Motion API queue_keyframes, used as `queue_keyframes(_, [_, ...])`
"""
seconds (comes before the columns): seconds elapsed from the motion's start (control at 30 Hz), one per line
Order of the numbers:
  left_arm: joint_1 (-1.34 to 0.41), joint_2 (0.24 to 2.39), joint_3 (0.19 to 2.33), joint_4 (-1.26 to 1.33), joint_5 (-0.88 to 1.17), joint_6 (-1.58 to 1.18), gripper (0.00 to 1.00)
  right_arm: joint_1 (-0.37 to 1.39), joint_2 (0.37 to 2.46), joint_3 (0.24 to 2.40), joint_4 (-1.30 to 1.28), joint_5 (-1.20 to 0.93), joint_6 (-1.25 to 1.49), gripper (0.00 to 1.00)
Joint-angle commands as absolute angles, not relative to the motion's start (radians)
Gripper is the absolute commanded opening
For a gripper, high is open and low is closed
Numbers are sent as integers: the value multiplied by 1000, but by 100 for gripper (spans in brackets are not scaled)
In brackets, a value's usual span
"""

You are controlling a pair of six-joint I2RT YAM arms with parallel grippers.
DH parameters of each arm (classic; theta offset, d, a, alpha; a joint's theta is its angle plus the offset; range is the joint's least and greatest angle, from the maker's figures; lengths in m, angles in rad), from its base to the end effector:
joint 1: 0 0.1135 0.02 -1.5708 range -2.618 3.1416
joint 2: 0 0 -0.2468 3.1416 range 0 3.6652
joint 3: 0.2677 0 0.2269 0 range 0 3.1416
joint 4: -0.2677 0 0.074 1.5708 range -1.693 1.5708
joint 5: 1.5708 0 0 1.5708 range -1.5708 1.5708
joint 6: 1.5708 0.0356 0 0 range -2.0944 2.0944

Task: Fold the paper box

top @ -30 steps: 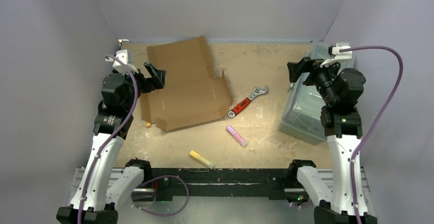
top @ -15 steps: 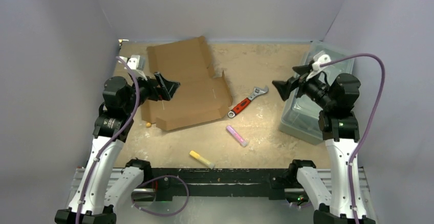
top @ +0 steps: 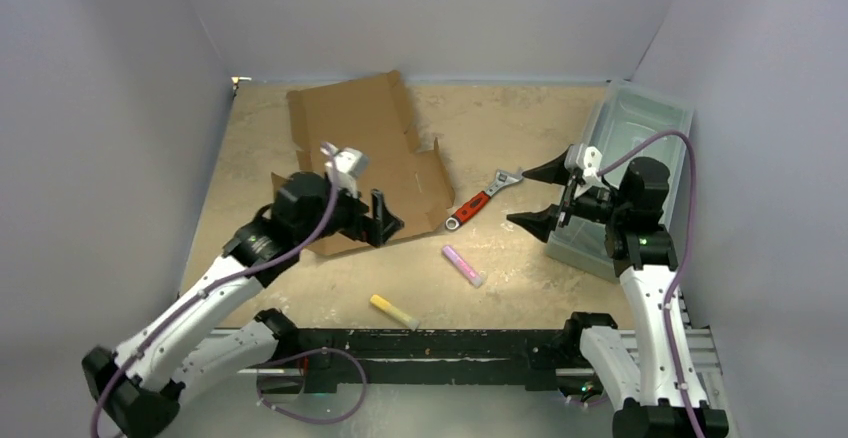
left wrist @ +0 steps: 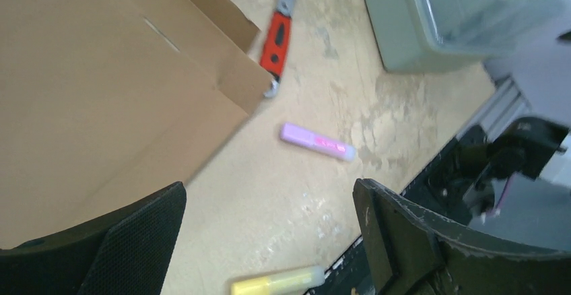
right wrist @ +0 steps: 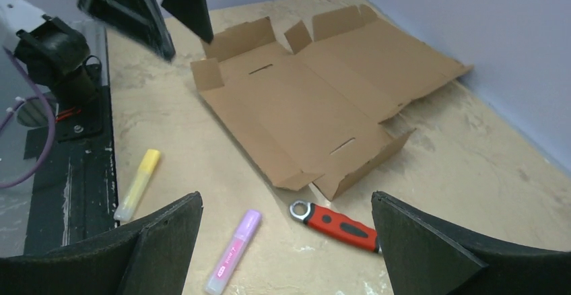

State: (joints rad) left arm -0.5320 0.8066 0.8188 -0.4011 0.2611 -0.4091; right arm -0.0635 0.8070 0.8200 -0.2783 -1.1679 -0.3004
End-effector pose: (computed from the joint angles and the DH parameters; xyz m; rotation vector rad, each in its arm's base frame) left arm 0.1398 -0.0929 0.3133 0.3049 2.0270 -0.8601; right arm 0.1540 0.0230 0.3315 -0.9612 1.4473 0.7933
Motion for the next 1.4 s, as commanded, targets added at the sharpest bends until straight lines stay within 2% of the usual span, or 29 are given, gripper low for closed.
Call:
queue_keyframes(0.0, [-828, 944, 890, -455, -95, -392, 95, -60, 781, 807, -197, -1252, -333, 99])
queue_keyframes(0.1, [-1043, 1064, 982, -552, -345, -382, 95, -60, 771, 800, -197, -1258, -333, 99])
queue_keyframes(0.23, [-1208, 1178, 1033, -644, -496, -436, 95, -59, 756, 796, -199, -1231, -333, 99])
queue_keyframes(0.37, [-1300, 1203, 997, -777, -629, -698, 95, -58, 755, 788, -197, -1206, -333, 99])
queue_keyframes(0.5, [-1302, 1046, 808, -658, -602, -1021, 93, -58, 755, 776, -188, -1196, -330, 99])
queue_keyframes(0.57, [-1302, 942, 692, -536, -568, -1063, 86, -57, 763, 772, -183, -1192, -330, 99])
queue_keyframes(0.7, [-1302, 807, 578, -506, -602, -1150, 84, -54, 782, 763, -171, -1189, -327, 99])
queue_keyframes(0.87, [-1303, 816, 580, -559, -570, -1131, 84, -51, 804, 768, -217, -1196, -401, 99])
queue_keyframes(1.13, [-1302, 839, 540, -537, -378, -1128, 76, -62, 847, 791, -401, -1214, -633, 99])
queue_keyframes(1.37, [-1302, 881, 582, -686, -488, -1378, 76, -63, 821, 787, -369, -1174, -583, 99])
